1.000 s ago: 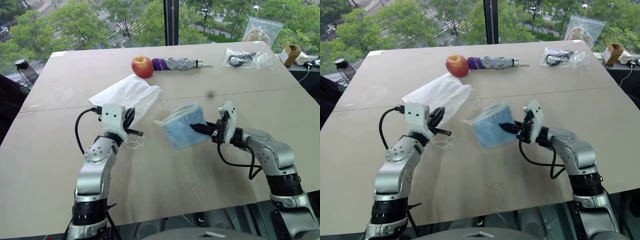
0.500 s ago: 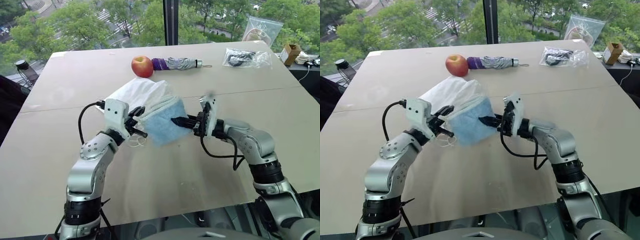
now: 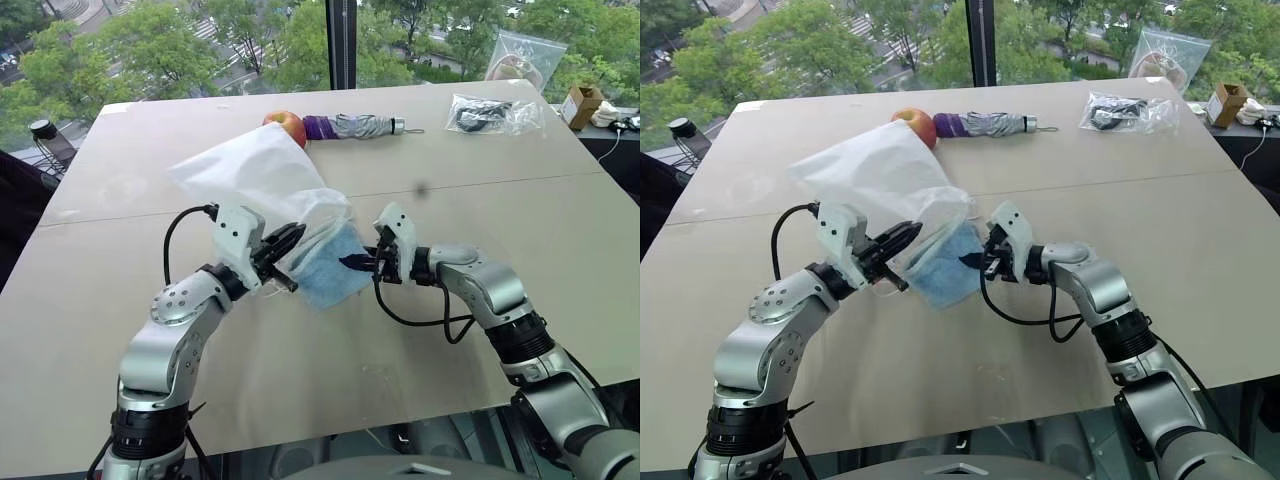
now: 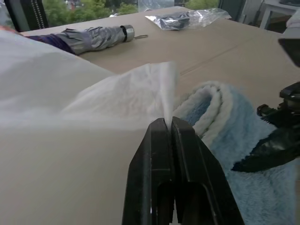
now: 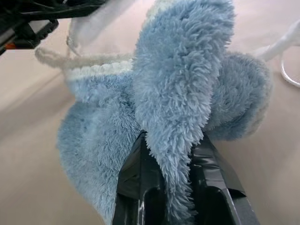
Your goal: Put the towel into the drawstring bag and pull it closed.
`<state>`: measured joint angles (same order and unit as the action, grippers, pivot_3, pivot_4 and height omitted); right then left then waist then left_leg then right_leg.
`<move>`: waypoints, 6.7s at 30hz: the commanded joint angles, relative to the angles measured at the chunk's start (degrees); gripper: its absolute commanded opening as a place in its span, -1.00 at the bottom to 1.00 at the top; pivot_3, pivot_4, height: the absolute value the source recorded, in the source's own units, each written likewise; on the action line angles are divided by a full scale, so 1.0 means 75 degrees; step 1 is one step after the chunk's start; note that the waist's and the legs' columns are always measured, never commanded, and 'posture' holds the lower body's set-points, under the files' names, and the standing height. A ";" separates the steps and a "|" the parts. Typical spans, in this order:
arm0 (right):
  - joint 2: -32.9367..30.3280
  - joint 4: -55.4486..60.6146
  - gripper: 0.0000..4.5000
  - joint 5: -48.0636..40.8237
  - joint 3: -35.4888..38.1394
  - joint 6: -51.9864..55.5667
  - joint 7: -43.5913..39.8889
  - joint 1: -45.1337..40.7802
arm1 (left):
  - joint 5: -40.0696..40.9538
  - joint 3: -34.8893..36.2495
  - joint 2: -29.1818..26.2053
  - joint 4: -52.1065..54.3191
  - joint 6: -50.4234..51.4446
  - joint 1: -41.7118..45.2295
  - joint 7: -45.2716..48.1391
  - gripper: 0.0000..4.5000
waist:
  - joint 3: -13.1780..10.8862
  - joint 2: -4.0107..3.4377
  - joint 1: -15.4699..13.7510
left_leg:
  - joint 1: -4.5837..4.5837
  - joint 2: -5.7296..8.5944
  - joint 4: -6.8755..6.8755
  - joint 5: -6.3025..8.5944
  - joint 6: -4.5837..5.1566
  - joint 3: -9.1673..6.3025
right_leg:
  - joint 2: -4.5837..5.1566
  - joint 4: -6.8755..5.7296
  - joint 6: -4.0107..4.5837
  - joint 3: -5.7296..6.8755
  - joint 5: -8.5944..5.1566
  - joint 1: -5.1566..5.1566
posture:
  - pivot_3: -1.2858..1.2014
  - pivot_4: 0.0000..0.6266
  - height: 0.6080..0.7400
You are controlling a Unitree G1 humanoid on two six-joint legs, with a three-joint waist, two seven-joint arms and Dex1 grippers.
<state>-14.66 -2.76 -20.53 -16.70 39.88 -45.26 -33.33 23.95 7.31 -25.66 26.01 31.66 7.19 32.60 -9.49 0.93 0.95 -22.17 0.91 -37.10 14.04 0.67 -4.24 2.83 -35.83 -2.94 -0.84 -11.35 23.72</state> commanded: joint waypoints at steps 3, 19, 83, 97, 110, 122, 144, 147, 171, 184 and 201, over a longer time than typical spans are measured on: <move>0.0632 0.0260 -0.99 -0.0917 0.0723 0.0508 -0.0043 -0.0363 | 0.0377 -0.0186 -0.0185 0.0596 -0.0173 -0.0365 0.0487 -1.00 | -0.0004 -0.0005 0.0017 | 0.0001 -0.0003 0.0003 0.0000 0.0000 0.0001 | -0.0002 0.0000 0.0000 -0.0001 0.0000 0.0001 | 0.03 -0.52 1.00; 0.2519 0.0050 -0.99 -0.1895 0.1148 0.1527 0.0750 -0.0334 | 0.1026 -0.0280 0.0495 0.0828 -0.0424 0.0034 0.0215 -1.00 | -0.0013 -0.0019 0.0011 | 0.0000 -0.0002 0.0003 0.0000 0.0000 0.0002 | -0.0002 0.0000 0.0005 -0.0004 -0.0002 0.0001 | 0.03 -0.52 1.00; 0.1394 -0.0115 0.99 -0.4301 0.2864 0.1003 0.5042 -0.0245 | 0.2448 0.0183 0.0939 0.0004 -0.0086 0.0915 -0.1219 -1.00 | -0.0023 -0.0030 0.0166 | -0.0054 -0.0009 -0.0011 0.0003 0.0008 0.0078 | -0.0013 0.0007 -0.0002 -0.0029 0.0002 0.0047 | 0.03 -0.52 1.00; -0.0580 0.0860 0.99 -0.3773 0.2589 0.0324 0.0837 0.0622 | 0.2264 0.0413 0.0735 -0.0185 -0.0328 0.0813 -0.1094 -1.00 | -0.0024 -0.0030 0.0131 | -0.0058 -0.0009 -0.0013 0.0003 0.0008 0.0077 | -0.0014 0.0004 -0.0003 -0.0025 0.0001 0.0053 | 0.03 -0.52 1.00; -0.1261 0.1473 0.99 -0.3791 0.2014 -0.0111 -0.1202 0.1222 | 0.2145 0.0174 0.0807 -0.0234 -0.0279 0.0946 -0.1106 -1.00 | -0.0034 -0.0013 0.0105 | -0.0043 -0.0018 -0.0013 0.0001 0.0006 0.0083 | -0.0020 -0.0008 -0.0002 -0.0034 0.0003 0.0051 | 0.03 -0.52 1.00; 0.0380 -0.0131 0.99 -0.4581 0.3609 -0.1156 0.2789 0.0459 | 0.2099 0.0117 0.0889 -0.0080 -0.0175 0.0958 -0.1246 -1.00 | -0.0059 0.0003 -0.0050 | -0.0044 -0.0012 -0.0026 -0.0001 0.0005 0.0079 | -0.0019 -0.0005 0.0010 -0.0026 0.0016 0.0041 | 0.03 -0.52 1.00; 0.1835 -0.0883 0.99 -0.8533 0.6732 -0.0221 0.7030 -0.0421 | 0.1405 0.0490 0.0770 -0.0505 -0.0414 0.0669 -0.1697 -1.00 | -0.0063 -0.0004 -0.0016 | -0.0064 -0.0018 -0.0023 0.0001 0.0007 0.0099 | -0.0020 -0.0011 0.0008 -0.0045 0.0018 0.0068 | 0.03 -0.52 1.00; 0.1895 -0.0727 0.99 -0.9084 0.6745 0.0009 0.7401 -0.0254 | 0.1112 0.0602 0.0769 -0.0709 -0.0551 0.0702 -0.1929 -1.00 | -0.0063 -0.0005 0.0008 | -0.0064 -0.0019 -0.0018 0.0001 0.0007 0.0101 | -0.0019 -0.0011 0.0008 -0.0046 0.0018 0.0069 | 0.03 -0.52 1.00; 0.1659 -0.0531 -0.97 -1.0153 0.6877 -0.0987 0.7740 -0.0462 | 0.0569 0.0816 0.0849 -0.1102 -0.0860 0.0414 -0.2176 -1.00 | -0.0066 -0.0009 0.0019 | -0.0062 -0.0021 -0.0023 0.0000 0.0008 0.0105 | -0.0021 -0.0014 0.0007 -0.0047 0.0018 0.0068 | 0.03 -0.52 1.00; 0.2159 -0.0339 -0.97 -1.0180 0.7064 -0.2346 0.8020 -0.1046 | 0.0531 0.0785 0.0901 -0.1135 -0.0906 0.0364 -0.2079 -1.00 | -0.0066 -0.0010 0.0028 | -0.0062 -0.0021 -0.0022 0.0000 0.0008 0.0105 | -0.0021 -0.0014 0.0007 -0.0046 0.0017 0.0068 | 0.03 -0.52 1.00; -0.1329 0.0710 -0.31 -0.4940 0.2705 -0.0870 0.3173 0.0661 | 0.0476 0.0697 0.0875 -0.1229 -0.0869 0.0555 -0.1949 -1.00 | -0.0065 -0.0008 0.0122 | -0.0065 -0.0014 -0.0020 0.0001 0.0009 0.0109 | -0.0010 -0.0004 0.0005 -0.0047 0.0016 0.0069 | 0.03 -0.52 1.00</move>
<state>-22.53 -1.45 -61.59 7.44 32.28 -13.75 -28.98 28.07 12.79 -18.64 16.25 25.85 10.56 17.36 -9.98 0.87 1.87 -22.64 0.77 -37.25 14.05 0.74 -3.43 2.71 -35.87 -2.90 -1.18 -11.23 24.23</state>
